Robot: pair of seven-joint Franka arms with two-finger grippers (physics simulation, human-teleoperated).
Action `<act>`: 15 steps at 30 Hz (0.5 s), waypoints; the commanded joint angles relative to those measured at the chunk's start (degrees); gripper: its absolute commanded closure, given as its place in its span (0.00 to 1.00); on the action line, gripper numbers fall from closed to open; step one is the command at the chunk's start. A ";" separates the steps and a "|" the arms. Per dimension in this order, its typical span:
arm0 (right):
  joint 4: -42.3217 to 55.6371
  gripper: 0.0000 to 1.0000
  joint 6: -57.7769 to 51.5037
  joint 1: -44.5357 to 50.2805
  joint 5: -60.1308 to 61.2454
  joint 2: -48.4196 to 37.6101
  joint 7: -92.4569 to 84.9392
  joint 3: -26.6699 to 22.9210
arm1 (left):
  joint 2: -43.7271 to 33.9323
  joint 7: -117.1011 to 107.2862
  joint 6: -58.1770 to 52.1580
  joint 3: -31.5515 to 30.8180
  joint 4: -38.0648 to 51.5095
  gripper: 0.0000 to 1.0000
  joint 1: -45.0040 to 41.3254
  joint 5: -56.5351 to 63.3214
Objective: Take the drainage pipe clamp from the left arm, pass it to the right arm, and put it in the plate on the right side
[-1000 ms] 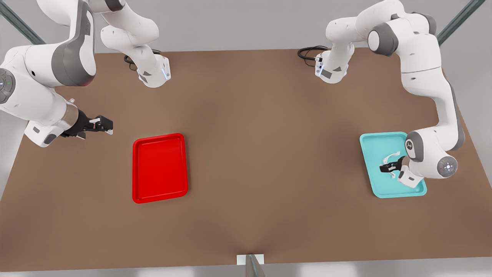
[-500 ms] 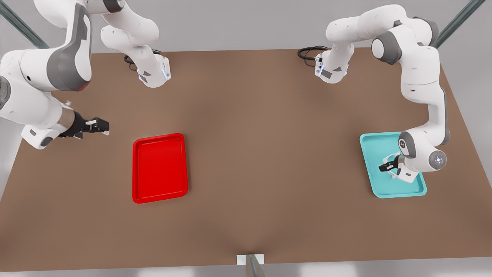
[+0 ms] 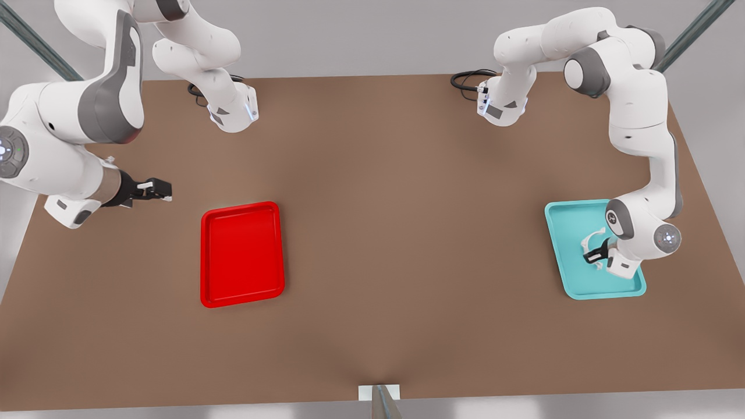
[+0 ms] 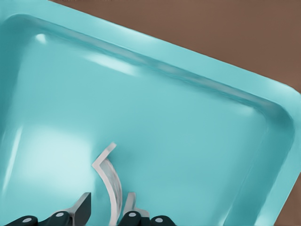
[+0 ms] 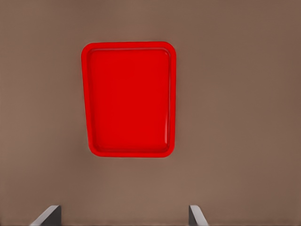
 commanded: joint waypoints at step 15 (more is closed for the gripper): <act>-1.22 0.00 -0.37 0.16 0.12 -0.21 -0.11 0.05 | 1.22 -0.15 5.61 -0.10 0.33 0.57 0.10 -1.12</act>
